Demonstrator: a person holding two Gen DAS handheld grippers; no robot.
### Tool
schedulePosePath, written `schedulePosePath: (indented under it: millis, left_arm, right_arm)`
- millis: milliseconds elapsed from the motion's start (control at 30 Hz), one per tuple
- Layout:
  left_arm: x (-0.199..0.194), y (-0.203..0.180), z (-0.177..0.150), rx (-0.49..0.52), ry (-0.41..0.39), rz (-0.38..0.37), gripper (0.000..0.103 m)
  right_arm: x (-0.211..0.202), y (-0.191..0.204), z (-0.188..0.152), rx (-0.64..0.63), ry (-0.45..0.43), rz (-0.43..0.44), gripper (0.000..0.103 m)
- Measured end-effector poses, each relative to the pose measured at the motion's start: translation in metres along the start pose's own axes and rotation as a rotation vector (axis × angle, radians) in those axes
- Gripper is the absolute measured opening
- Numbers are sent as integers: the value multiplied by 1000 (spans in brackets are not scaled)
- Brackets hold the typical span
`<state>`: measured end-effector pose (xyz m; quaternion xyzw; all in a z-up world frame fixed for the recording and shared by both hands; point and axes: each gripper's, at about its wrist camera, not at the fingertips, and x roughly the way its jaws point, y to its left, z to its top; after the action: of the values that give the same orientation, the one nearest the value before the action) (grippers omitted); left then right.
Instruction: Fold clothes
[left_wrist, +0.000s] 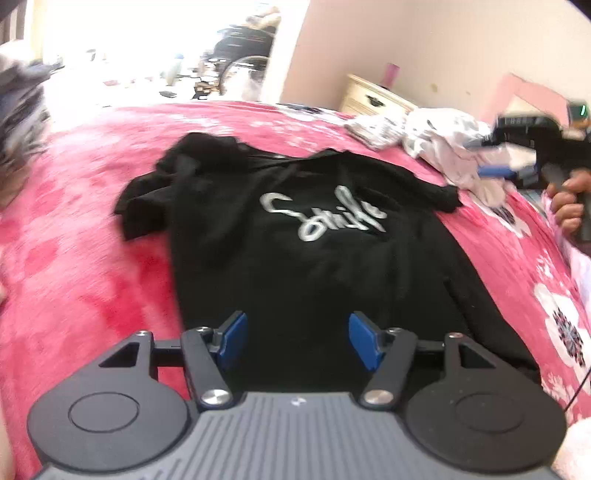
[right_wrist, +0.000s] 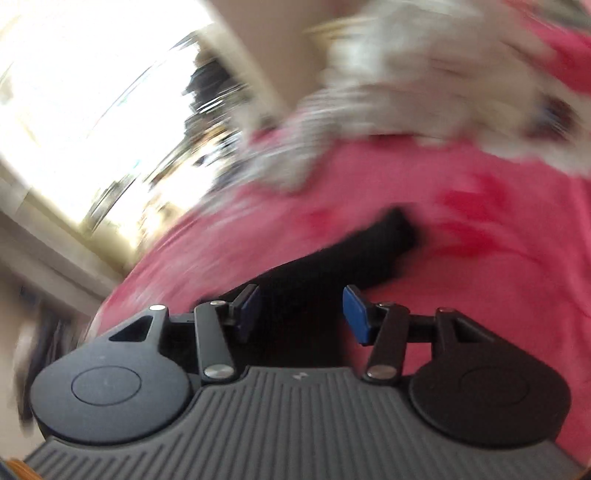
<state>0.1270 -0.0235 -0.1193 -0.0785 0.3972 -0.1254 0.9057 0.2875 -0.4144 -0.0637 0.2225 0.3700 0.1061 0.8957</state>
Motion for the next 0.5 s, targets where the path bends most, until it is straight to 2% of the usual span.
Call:
schedulePosePath:
  millis: [100, 200, 267, 367, 433, 500]
  left_arm:
    - [-3, 11, -13, -36, 31, -7, 63]
    - [-6, 19, -29, -69, 52, -25, 63]
    - [-6, 23, -39, -97, 64, -39, 63]
    - [-5, 25, -50, -115, 70, -58, 64]
    - [-6, 23, -54, -92, 61, -66, 66]
    - [-6, 22, -57, -87, 53, -74, 67]
  right_arm:
    - [37, 110, -21, -326, 127, 146, 62]
    - [77, 213, -66, -667, 224, 262, 70]
    - [105, 267, -103, -875, 269, 320, 73]
    - [152, 317, -148, -1085, 326, 308, 73]
    - [184, 337, -167, -1169, 361, 273, 73]
    - [214, 342, -174, -1182, 418, 226, 73]
